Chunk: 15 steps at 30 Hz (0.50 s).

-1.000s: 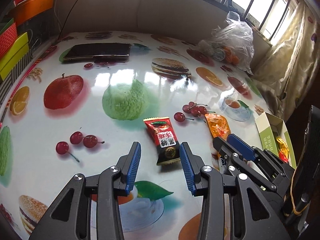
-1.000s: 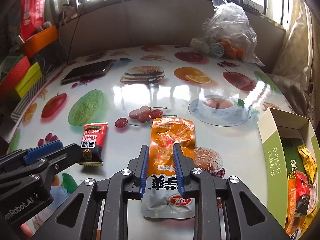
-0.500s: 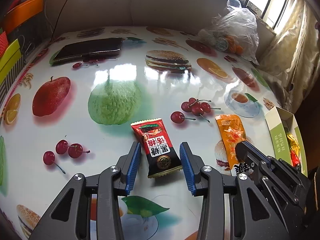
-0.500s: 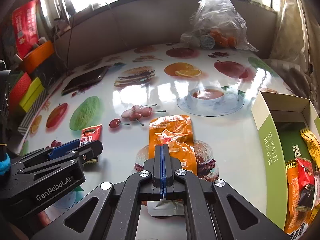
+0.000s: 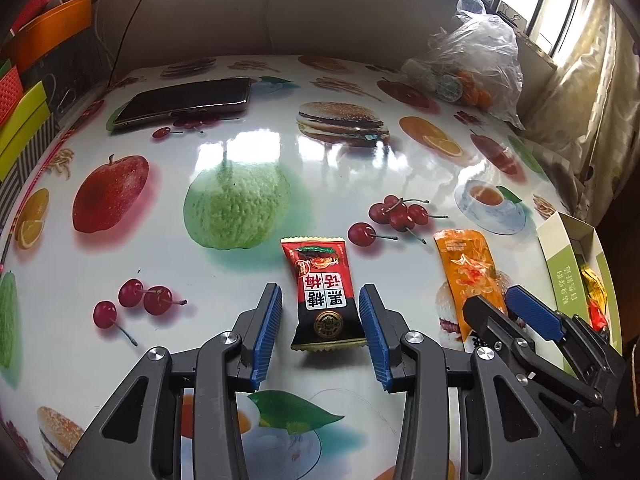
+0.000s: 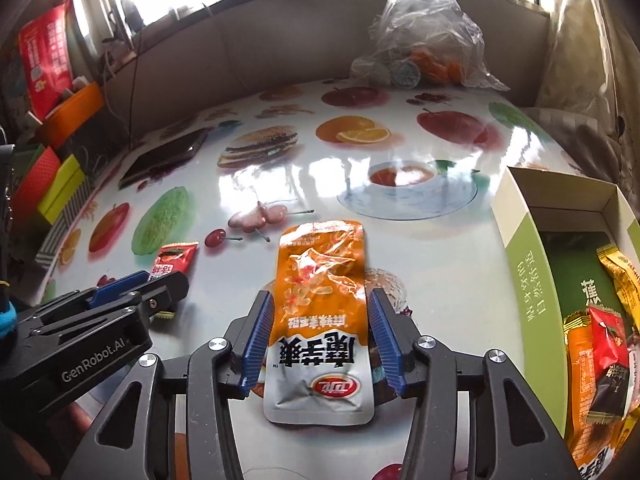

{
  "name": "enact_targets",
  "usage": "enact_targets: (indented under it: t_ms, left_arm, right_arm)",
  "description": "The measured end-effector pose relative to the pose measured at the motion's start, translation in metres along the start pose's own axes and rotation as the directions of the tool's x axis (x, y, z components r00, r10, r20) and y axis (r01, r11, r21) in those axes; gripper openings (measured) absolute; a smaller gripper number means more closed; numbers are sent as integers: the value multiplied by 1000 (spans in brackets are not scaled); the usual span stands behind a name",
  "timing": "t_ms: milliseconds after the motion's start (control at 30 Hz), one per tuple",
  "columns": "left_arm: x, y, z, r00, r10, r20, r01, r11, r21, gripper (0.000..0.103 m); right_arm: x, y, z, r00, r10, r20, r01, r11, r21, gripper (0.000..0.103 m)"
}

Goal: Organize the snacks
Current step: 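Lift the orange pouch with the right gripper while the left grips the red packet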

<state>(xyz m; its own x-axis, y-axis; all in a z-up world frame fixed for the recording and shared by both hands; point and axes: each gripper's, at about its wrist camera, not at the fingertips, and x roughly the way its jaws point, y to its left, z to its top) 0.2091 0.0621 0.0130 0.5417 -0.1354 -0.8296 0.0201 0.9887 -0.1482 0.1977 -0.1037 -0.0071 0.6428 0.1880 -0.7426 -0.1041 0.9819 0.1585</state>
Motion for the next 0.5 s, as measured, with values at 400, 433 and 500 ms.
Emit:
enact_targets:
  t_ms: [400, 433, 500]
  left_arm:
    - [0, 2, -1, 1000, -17, 9, 16, 1000, 13, 42]
    - [0, 3, -1, 1000, -23, 9, 23, 1000, 5, 42]
    - [0, 3, 0, 1000, -28, 6, 28, 1000, 4, 42]
  right_arm:
    - [3, 4, -1, 1000, -10, -18, 9, 997, -73, 55]
    - [3, 5, -1, 1000, -2, -25, 0, 996, -84, 56]
    - [3, 8, -1, 999, 10, -34, -14, 993, -121, 60]
